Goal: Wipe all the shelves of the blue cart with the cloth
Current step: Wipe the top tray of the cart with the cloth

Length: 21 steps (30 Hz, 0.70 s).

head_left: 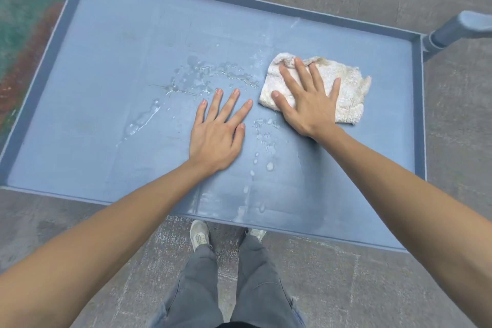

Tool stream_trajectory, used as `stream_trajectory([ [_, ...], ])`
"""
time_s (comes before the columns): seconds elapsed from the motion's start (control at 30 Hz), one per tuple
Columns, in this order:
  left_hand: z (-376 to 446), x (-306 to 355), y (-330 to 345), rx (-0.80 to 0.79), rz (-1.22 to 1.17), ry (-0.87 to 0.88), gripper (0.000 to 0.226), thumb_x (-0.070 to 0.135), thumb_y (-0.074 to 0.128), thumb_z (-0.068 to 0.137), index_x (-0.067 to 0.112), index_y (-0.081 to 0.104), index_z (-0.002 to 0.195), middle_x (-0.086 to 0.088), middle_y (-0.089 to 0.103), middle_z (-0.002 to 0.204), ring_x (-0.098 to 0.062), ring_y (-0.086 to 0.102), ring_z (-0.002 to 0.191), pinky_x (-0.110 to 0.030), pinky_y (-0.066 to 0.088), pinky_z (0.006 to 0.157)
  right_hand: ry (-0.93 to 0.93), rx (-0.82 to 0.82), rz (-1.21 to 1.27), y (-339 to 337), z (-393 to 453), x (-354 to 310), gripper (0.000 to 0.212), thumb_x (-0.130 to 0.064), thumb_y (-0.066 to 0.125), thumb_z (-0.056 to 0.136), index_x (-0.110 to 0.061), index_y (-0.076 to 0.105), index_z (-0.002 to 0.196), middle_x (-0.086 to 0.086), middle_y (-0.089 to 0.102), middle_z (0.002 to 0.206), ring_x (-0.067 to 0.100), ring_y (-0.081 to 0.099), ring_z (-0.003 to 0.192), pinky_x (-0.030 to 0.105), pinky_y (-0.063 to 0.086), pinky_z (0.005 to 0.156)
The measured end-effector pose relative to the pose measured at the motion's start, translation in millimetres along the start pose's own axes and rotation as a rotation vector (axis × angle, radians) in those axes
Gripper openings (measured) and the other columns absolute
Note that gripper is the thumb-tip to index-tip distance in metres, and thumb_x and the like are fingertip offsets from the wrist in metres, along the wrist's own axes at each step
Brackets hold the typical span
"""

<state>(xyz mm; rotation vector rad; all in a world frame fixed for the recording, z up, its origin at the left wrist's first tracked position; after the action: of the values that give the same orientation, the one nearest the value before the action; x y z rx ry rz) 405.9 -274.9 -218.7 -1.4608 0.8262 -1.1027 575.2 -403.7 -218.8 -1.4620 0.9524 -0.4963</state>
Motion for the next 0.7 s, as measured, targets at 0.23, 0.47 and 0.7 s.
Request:
stream_trajectory([
  [0.23, 0, 0, 1, -0.03, -0.013, -0.003, 0.055, 0.039, 0.026, 0.103, 0.039, 0.025, 0.158, 0.008, 0.017, 0.168, -0.025, 0.01, 0.157, -0.049, 0.01, 0.124, -0.024, -0.019, -0.024, 19, -93, -20, 0.07, -0.08, 0.023, 0.095, -0.056, 0.012, 0.159, -0.017, 0.002, 0.173, 0.016, 0.0, 0.161, 0.074, 0.0, 0.118],
  [0.47, 0, -2, -1, -0.061, -0.084, 0.005, 0.056, 0.036, 0.031, 0.101, 0.038, 0.03, 0.157, 0.007, 0.018, 0.168, -0.024, 0.009, 0.157, -0.046, 0.007, 0.125, -0.042, -0.027, -0.006, 38, -184, -49, 0.069, -0.079, 0.02, 0.096, -0.053, 0.018, 0.16, -0.014, 0.004, 0.173, 0.016, 0.0, 0.161, 0.071, -0.001, 0.119],
  [0.7, -8, -10, -18, -0.04, -0.371, -0.027, 0.052, 0.025, 0.05, 0.098, 0.019, 0.047, 0.149, -0.004, 0.026, 0.166, -0.023, 0.013, 0.156, -0.037, 0.004, 0.126, -0.059, -0.076, -0.006, 48, -237, -71, 0.054, -0.058, 0.009, 0.107, -0.052, 0.013, 0.161, -0.016, -0.002, 0.173, 0.014, -0.005, 0.16, 0.064, -0.003, 0.123],
])
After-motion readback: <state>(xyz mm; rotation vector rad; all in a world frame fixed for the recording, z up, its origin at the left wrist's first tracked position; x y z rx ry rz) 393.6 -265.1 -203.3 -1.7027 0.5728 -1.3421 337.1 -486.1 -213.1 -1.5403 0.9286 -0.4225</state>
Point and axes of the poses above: each hand's wrist, its own z-axis towards the middle knuckle, its own y-axis out of the palm, x = y × z, the point moved 10 cm from there along z, towards the middle knuckle
